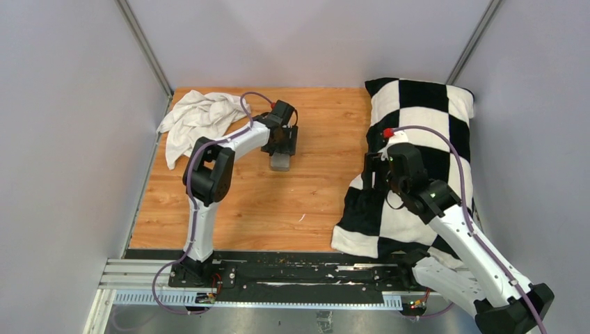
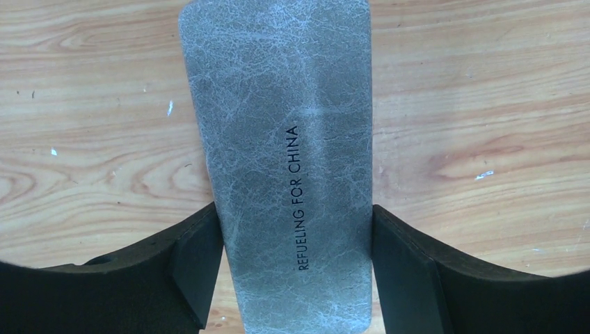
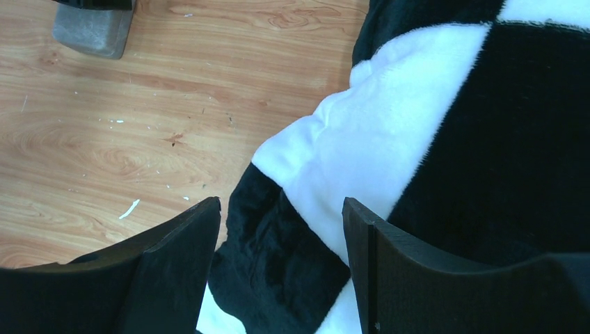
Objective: Organize the sunglasses
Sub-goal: Move the sunglasses case at the center of the board, then reset both arms
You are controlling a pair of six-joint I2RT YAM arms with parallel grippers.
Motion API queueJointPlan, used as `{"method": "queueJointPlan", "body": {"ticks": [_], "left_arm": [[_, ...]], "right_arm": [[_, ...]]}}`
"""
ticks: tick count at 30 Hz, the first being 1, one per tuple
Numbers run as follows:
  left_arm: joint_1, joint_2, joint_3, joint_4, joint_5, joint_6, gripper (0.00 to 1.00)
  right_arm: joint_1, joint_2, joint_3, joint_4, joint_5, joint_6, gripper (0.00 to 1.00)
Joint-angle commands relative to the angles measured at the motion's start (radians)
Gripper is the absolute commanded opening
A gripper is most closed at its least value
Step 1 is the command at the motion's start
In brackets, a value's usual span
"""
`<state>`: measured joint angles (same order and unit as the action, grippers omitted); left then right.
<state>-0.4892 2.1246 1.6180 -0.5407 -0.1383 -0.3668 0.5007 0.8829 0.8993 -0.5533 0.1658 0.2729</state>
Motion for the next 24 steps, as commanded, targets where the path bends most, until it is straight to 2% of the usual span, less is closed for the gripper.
{"method": "queueJointPlan", "body": {"ticks": [1, 4, 10, 15, 20, 24], "left_arm": [[0.003, 0.019, 0.028, -0.017, 0.038, 0.027, 0.83], [0.003, 0.001, 0.032, -0.027, 0.033, 0.032, 0.99], [0.001, -0.116, 0.118, -0.12, -0.004, 0.058, 1.0], [0.001, -0.321, 0.142, -0.157, 0.003, 0.068, 1.0], [0.001, -0.581, -0.025, -0.136, -0.02, 0.046, 1.0], [0.001, -0.824, -0.263, -0.096, -0.064, 0.007, 1.0]], "right_arm": [[-0.016, -0.039, -0.022, -0.061, 0.029, 0.002, 0.71], [-0.017, -0.022, -0.013, -0.068, 0.013, 0.001, 0.71], [-0.016, 0.03, 0.087, -0.08, -0.019, -0.03, 0.72], [-0.016, 0.08, 0.248, -0.12, 0.008, -0.071, 0.72], [-0.016, 0.1, 0.343, -0.131, -0.018, -0.11, 0.72], [-0.016, 0.074, 0.33, -0.111, -0.004, -0.116, 0.72]]}}
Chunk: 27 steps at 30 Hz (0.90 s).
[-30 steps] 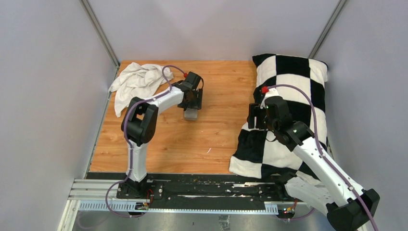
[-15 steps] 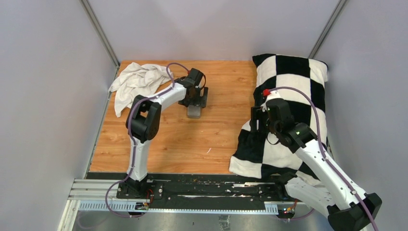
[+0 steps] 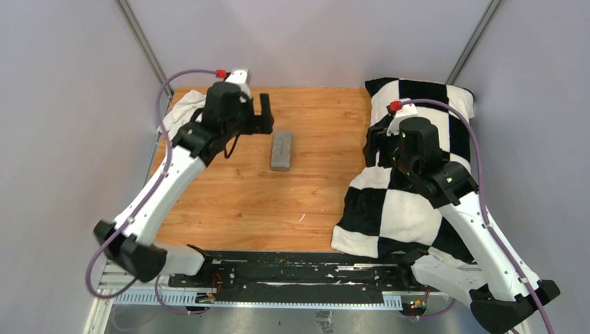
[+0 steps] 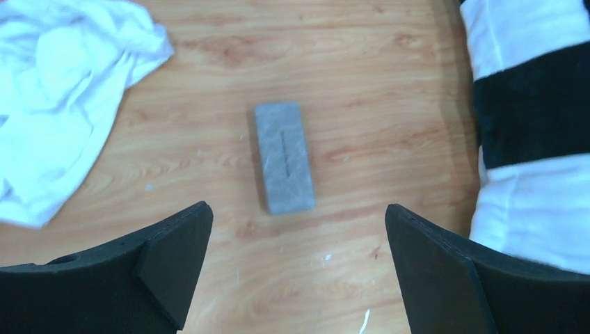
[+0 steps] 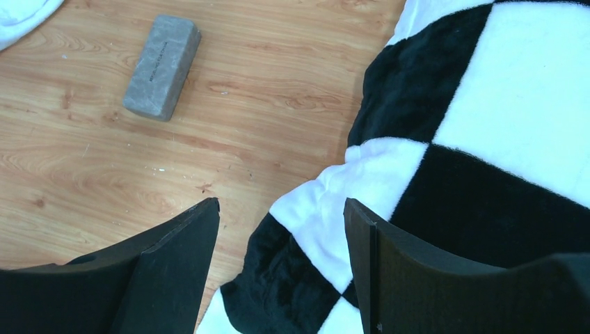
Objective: Organize the sunglasses
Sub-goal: Reset both arms
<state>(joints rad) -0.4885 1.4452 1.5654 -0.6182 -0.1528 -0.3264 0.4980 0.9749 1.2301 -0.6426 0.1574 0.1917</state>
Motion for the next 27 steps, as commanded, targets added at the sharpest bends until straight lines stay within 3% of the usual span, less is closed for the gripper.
{"method": "queueJointPlan", "body": {"ticks": [1, 5, 8, 15, 27], "left_arm": [[0.001, -0.203, -0.277, 0.007, -0.054, -0.044, 1.0], [0.001, -0.435, -0.548, 0.071, 0.002, -0.055, 1.0], [0.001, -0.527, -0.64, 0.068, 0.072, -0.046, 1.0], [0.001, -0.618, -0.652, 0.068, 0.062, -0.069, 1.0], [0.002, -0.553, -0.566, 0.058, 0.164, -0.109, 1.0]], "right_arm": [[-0.013, -0.027, -0.007, -0.016, 0.006, -0.034, 0.72], [-0.013, -0.045, -0.03, -0.007, -0.001, -0.023, 0.72], [-0.014, -0.049, -0.031, -0.003, -0.007, -0.015, 0.72], [-0.013, -0.027, -0.055, 0.01, -0.045, 0.017, 0.71], [-0.013, -0.041, -0.097, 0.027, 0.0, 0.012, 0.71]]}}
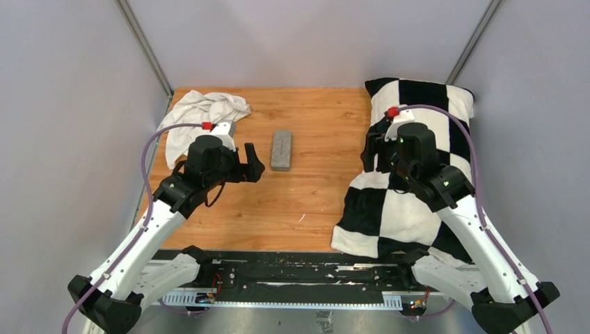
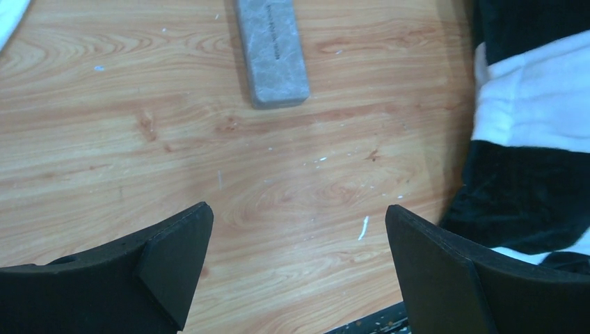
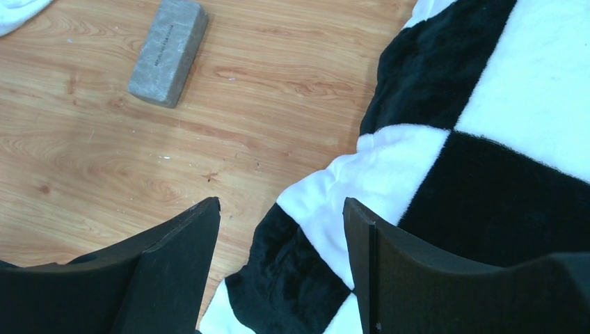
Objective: Organize the sunglasses
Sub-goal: Reset both arms
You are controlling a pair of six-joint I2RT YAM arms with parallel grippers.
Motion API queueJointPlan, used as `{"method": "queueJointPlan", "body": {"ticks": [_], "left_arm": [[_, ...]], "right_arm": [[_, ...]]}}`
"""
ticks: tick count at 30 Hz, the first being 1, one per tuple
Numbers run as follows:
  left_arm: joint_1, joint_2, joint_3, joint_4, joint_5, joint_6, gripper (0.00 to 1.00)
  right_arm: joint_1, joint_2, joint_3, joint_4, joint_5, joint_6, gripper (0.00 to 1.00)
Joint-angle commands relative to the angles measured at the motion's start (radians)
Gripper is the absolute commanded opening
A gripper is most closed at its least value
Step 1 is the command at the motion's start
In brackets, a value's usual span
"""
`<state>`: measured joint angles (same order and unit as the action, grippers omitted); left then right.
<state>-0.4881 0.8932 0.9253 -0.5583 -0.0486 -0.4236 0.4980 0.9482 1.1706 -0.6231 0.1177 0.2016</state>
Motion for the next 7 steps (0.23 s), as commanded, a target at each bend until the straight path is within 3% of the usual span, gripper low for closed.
{"method": "queueJointPlan", "body": {"ticks": [1, 7], "left_arm": [[0.001, -0.002, 0.088, -0.002, 0.074, -0.014, 1.0], [0.0, -0.033, 0.131, -0.014, 0.05, -0.02, 1.0]], "right_arm": [[-0.013, -0.013, -0.044, 0.009, 0.045, 0.007, 0.71], [-0.013, -0.017, -0.065, 0.053, 0.022, 0.014, 0.69]]}}
